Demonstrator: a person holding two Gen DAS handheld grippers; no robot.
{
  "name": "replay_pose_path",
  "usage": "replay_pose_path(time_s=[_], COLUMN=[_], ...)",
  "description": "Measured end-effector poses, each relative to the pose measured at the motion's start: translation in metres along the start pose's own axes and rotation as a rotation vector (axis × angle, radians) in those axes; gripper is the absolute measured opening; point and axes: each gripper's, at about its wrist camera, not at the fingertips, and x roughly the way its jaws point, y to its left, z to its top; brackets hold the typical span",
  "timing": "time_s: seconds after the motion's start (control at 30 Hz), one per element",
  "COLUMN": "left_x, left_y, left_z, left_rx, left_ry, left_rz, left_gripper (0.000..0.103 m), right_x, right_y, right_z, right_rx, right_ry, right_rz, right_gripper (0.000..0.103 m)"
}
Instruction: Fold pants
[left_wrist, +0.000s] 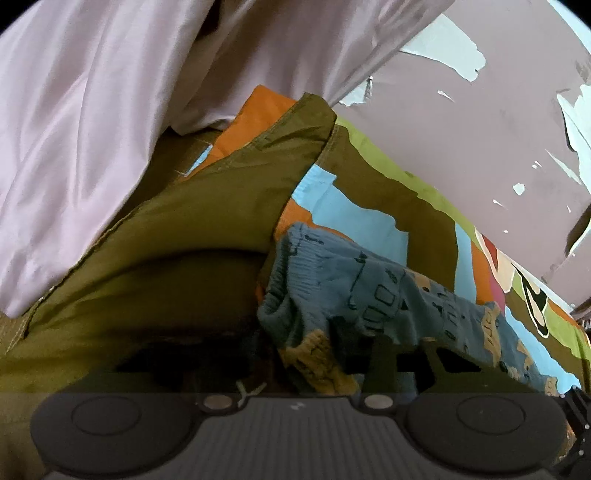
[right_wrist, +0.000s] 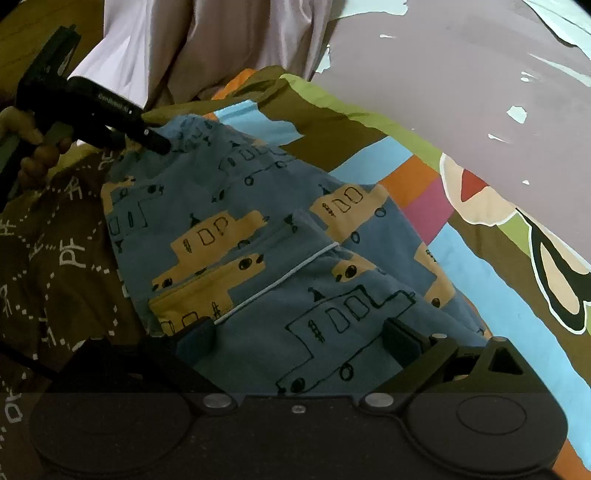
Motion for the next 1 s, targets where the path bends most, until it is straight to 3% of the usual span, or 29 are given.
replay_pose_path(time_s=[0.2, 0.43, 0.53, 0.87, 1.0], left_x=[-0.006, -0.023, -0.030, -0.026, -0.022], left_y=[-0.006, -0.030, -0.038, -0.075, -0.080], left_z=[0.001, -0.017, -0.019, -0.030, -0.040], left_rx=[0.016, 0.204, 0.228, 0.464, 0.516], left_ry=[-0.009, -0.125, -0.148, -0.163, -0.178], left_rz=[0.014, 0.082, 0.094, 0.316, 0.352], left_gripper=[0.023, 0.020, 0.020, 0.020, 0.022], right_x=[0.000, 0.000, -0.001, -0.008, -0.009], right_y=[0.002, 0.003, 0.002, 0.001, 0.001], right_z=[0.002, 0.004, 0.004, 0.004, 0.003], right_rx=[-0.005, 0.005, 0.006, 0.024, 0.021], right_ry=[-0.010, -0.018, -0.018, -0.033, -0.029], right_rz=[0.000, 0.006, 0.004, 0.006, 0.006], right_gripper=[0.097, 0.097, 0.097, 0.097, 0.097])
